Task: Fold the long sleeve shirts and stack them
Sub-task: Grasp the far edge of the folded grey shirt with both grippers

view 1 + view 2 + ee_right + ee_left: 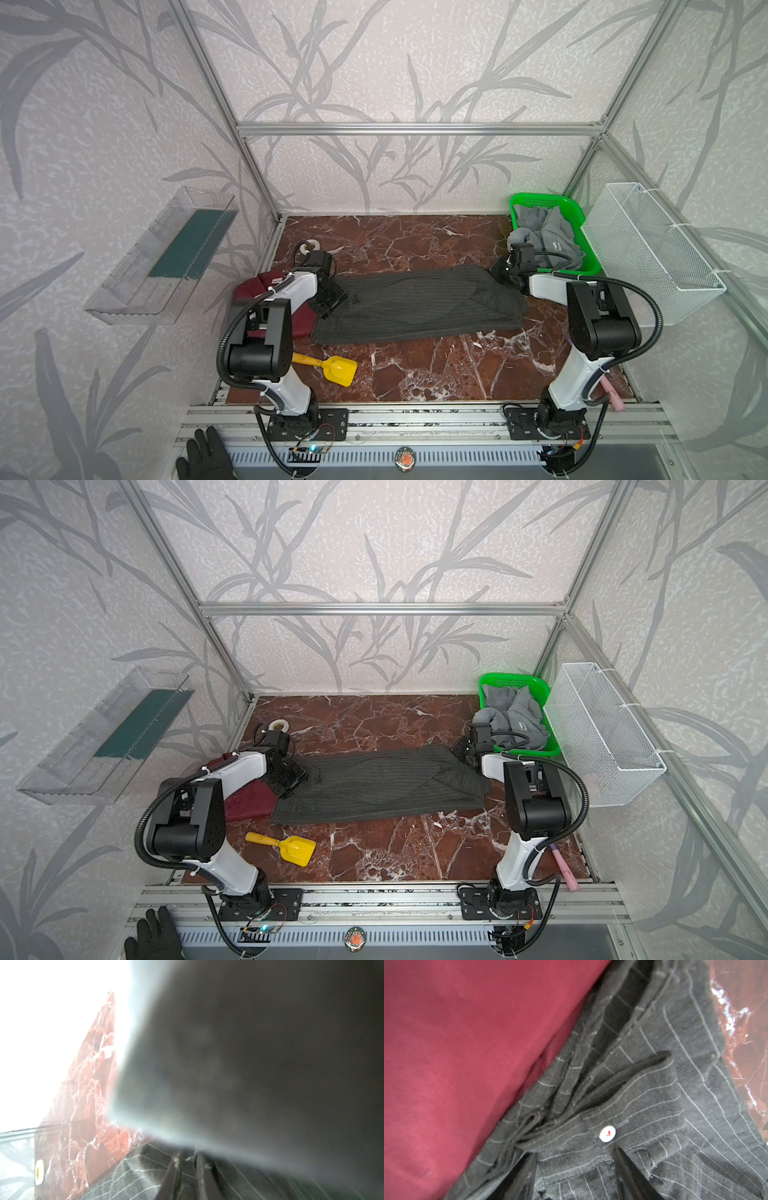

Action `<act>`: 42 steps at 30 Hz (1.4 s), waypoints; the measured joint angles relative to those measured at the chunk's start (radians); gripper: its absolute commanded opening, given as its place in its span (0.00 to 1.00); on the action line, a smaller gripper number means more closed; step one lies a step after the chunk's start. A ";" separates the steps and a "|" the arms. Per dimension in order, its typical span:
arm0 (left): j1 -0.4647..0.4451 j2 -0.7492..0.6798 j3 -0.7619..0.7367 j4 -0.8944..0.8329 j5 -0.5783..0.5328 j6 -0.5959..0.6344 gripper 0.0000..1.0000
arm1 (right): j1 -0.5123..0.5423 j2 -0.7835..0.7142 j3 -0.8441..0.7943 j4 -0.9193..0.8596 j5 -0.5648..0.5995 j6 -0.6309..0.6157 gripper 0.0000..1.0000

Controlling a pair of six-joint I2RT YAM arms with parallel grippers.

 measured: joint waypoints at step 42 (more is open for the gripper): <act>0.005 0.000 -0.008 0.013 0.004 -0.006 0.61 | 0.018 -0.049 -0.047 -0.049 0.155 -0.043 0.00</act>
